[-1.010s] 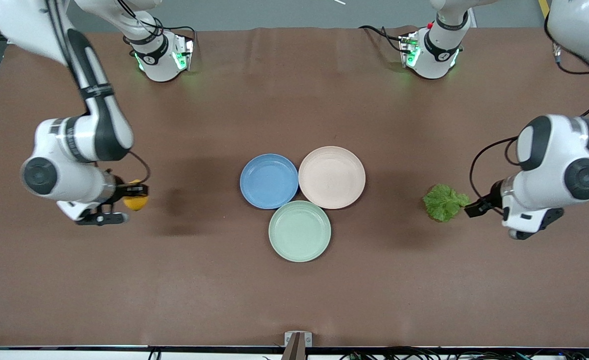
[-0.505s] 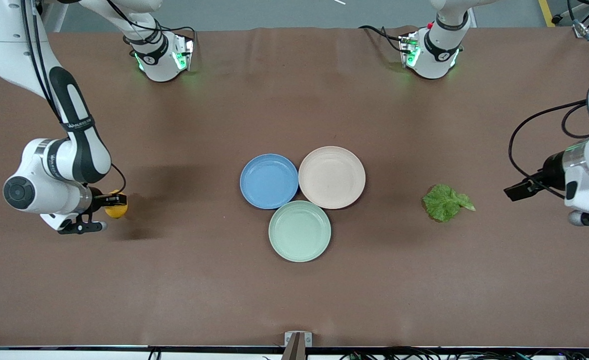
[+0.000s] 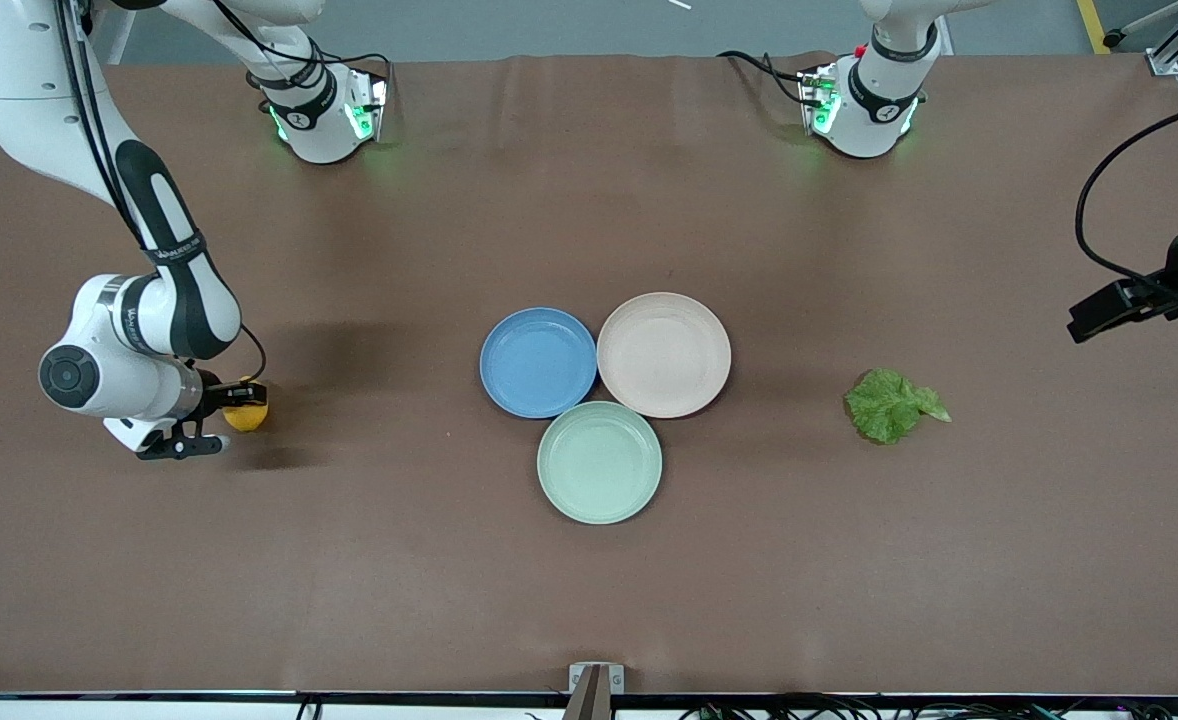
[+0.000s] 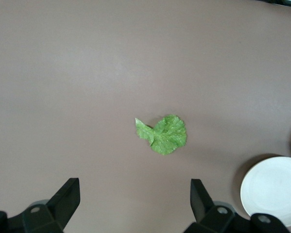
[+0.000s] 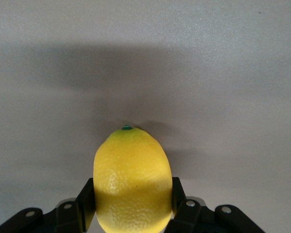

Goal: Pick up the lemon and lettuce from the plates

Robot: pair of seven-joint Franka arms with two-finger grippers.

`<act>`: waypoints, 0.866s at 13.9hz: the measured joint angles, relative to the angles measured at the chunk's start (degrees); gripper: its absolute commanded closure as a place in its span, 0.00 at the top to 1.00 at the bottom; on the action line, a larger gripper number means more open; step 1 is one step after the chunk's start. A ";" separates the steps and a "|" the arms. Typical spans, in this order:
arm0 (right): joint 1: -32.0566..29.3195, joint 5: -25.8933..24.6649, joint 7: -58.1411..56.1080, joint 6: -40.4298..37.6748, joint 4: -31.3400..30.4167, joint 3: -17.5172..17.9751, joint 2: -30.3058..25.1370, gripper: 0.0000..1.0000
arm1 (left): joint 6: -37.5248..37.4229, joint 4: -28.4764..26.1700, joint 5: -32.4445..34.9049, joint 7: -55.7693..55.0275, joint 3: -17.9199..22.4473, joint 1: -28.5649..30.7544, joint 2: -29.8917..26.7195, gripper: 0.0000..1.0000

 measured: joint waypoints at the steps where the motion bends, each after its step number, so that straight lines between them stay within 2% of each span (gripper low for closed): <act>1: -0.02 0.00 0.01 0.01 -0.07 0.00 -0.05 0.99 | -0.13 -0.31 -0.17 1.24 0.03 -0.19 -0.46 1.00; 3: -0.02 -0.02 0.10 -0.09 -0.17 0.00 -0.32 0.99 | -0.20 -2.19 -0.61 2.55 1.93 -2.08 -1.92 1.00; 4: -0.02 -0.03 0.24 -0.81 0.03 0.01 -1.33 0.99 | -0.09 -3.84 -1.52 3.00 4.80 -4.45 -3.18 1.00; 7: -0.01 -0.05 0.65 -11.15 2.42 0.27 -9.94 0.99 | 2.88 -11.60 -4.70 4.44 11.92 -9.71 -9.04 1.00; 10: -0.01 -0.06 0.81 -24.27 6.28 0.71 -20.43 0.99 | 4.25 -19.10 -7.62 4.63 12.95 -10.28 -14.75 1.00; 12: 0.15 -0.06 0.85 -31.73 9.86 1.17 -24.85 1.00 | 4.80 -20.93 -7.96 4.63 12.92 -10.61 -16.57 1.00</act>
